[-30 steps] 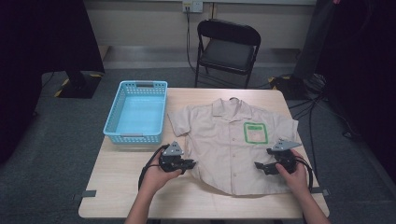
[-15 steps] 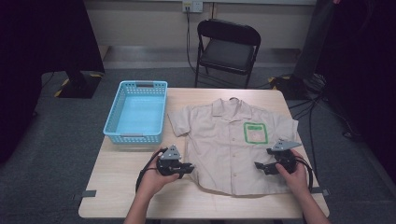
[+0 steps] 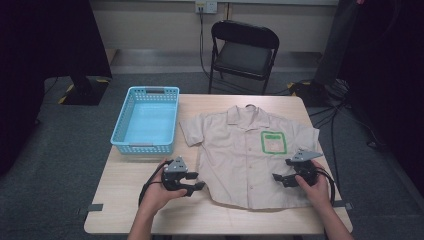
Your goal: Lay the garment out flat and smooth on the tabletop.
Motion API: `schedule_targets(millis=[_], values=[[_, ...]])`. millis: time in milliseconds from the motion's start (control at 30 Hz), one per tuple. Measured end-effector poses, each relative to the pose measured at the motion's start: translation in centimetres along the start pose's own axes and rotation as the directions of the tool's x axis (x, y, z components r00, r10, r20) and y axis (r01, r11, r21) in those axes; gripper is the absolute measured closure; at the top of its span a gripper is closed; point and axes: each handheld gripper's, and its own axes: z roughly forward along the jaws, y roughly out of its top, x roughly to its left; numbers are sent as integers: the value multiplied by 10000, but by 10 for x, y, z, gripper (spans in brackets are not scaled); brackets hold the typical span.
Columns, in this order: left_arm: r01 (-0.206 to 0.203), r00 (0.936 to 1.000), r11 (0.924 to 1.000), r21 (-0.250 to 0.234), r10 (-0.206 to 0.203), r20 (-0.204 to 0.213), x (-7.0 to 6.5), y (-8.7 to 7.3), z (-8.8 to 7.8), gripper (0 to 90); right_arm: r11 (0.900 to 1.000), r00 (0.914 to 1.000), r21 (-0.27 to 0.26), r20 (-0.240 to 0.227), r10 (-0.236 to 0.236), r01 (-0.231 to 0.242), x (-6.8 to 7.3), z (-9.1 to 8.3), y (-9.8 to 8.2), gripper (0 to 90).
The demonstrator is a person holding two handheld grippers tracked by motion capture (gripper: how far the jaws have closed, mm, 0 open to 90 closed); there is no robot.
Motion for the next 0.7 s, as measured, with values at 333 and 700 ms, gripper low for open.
schedule_targets(millis=[333, 700], values=[[234, 9997, 9996, -151, -236, -100, 3, -5, -9, 264, 10000, 10000, 1, -1, 0, 0, 0, 0, 0, 129], [241, 9973, 9997, -102, -248, -697, 16, -18, -18, 149, 10000, 10000, 2, -4, 1, -1, 0, 0, 0, 129]])
